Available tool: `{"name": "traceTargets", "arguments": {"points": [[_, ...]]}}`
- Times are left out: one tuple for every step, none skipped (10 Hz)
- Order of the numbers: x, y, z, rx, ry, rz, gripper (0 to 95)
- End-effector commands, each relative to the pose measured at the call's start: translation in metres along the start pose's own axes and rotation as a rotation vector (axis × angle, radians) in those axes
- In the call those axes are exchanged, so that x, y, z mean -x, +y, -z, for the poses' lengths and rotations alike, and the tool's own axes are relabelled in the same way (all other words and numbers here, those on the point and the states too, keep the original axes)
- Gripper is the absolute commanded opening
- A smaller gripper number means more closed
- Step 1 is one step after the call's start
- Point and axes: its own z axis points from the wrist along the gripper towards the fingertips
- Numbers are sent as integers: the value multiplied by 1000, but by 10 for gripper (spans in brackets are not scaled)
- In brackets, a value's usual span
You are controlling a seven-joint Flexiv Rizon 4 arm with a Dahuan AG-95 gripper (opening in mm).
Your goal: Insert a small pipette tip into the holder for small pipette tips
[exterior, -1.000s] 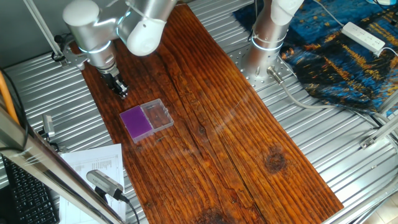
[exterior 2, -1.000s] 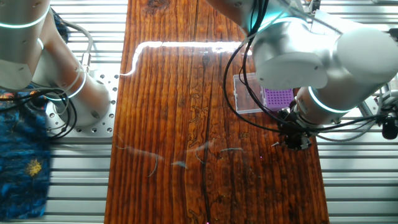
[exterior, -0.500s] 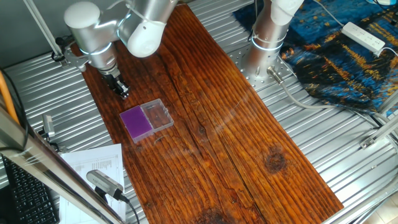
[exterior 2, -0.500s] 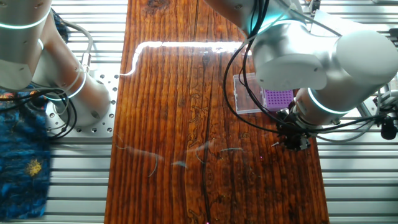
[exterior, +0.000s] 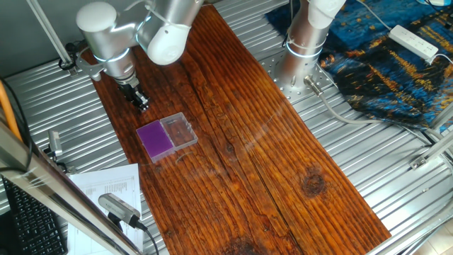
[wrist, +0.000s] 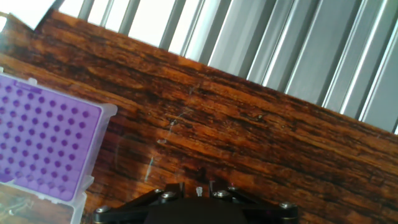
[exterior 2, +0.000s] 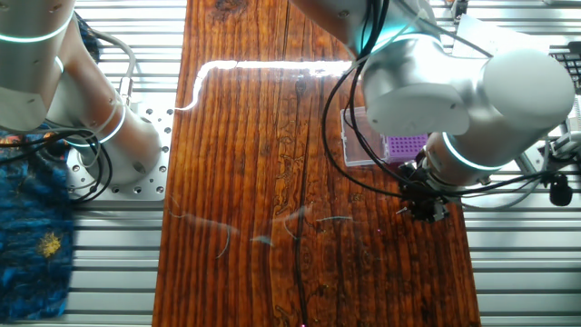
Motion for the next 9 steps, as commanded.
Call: {"name": "traceTargets", "arguments": {"points": [[0,0,-1,0,-2,2,190],[-1,0,-1,-1,-3,2,190],[-1,0,-2,-1,-4,0,0],[-1,0,-2,-3,-5,2,0],[-1,0,-3,-3,-7,8,0],[-1,0,-5,-4,-10,11,0],[0,0,-5,-2,-25,12,0],[1,-1,1,-4,-22,16,190],[1,-1,5,-9,-16,24,190]]}}
